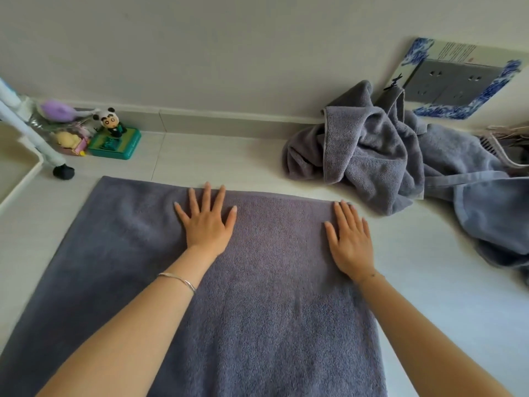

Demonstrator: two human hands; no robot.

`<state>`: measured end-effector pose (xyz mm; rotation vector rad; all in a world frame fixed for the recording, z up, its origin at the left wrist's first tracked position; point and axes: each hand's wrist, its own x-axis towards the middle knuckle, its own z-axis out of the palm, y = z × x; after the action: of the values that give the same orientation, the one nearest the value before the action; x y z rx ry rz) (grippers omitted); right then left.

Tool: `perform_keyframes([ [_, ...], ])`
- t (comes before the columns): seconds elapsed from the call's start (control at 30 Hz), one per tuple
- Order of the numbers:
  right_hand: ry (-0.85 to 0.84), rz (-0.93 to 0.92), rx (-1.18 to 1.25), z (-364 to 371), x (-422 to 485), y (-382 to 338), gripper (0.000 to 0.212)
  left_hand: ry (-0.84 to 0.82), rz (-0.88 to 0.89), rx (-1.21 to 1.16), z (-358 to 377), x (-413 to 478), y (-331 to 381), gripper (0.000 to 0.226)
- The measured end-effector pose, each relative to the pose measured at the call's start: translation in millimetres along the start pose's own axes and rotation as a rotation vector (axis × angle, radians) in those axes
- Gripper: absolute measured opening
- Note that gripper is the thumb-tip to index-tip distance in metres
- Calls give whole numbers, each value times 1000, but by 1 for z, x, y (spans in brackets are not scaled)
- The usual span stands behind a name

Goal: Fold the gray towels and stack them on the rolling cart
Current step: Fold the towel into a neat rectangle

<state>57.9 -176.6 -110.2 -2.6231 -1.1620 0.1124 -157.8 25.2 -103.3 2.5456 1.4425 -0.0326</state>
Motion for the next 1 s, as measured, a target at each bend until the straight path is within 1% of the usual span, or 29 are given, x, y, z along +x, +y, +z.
perform_keyframes([
  [0.1,-40,129,53,-7,-1,18,60,-23,-74,-6,-6,0,-11,63],
  [0.17,-56,164,127,-13,-8,21,59,-10,-72,-12,-9,-9,-9,64],
  [0.2,-46,167,189,-16,-13,20,58,16,-31,-14,-9,-18,-4,65],
  [0.27,1,188,335,-20,-28,15,57,57,130,-26,-8,-44,13,69],
  [0.37,18,245,472,-22,-48,8,57,40,362,-37,4,-94,41,63],
  [0.4,21,271,519,-24,-55,6,57,25,400,-26,9,-110,47,61],
  [0.47,41,349,654,-28,-66,3,53,-4,420,-5,20,-134,49,59],
  [0.6,91,478,895,-37,-92,7,38,0,421,27,30,-153,36,56],
  [0.63,77,493,927,-39,-98,9,32,-1,418,28,30,-153,34,56],
  [0.7,-20,452,886,-43,-108,14,9,-14,409,31,29,-152,33,55],
  [0.77,-115,382,821,-48,-115,19,14,-35,397,37,28,-152,35,55],
  [0.83,-192,366,806,-55,-120,22,20,-51,386,34,27,-153,38,55],
  [0.9,-205,343,827,-61,-122,24,24,-62,375,22,28,-152,42,55],
  [1.0,-146,310,865,-78,-118,18,34,-98,357,14,26,-148,48,58],
])
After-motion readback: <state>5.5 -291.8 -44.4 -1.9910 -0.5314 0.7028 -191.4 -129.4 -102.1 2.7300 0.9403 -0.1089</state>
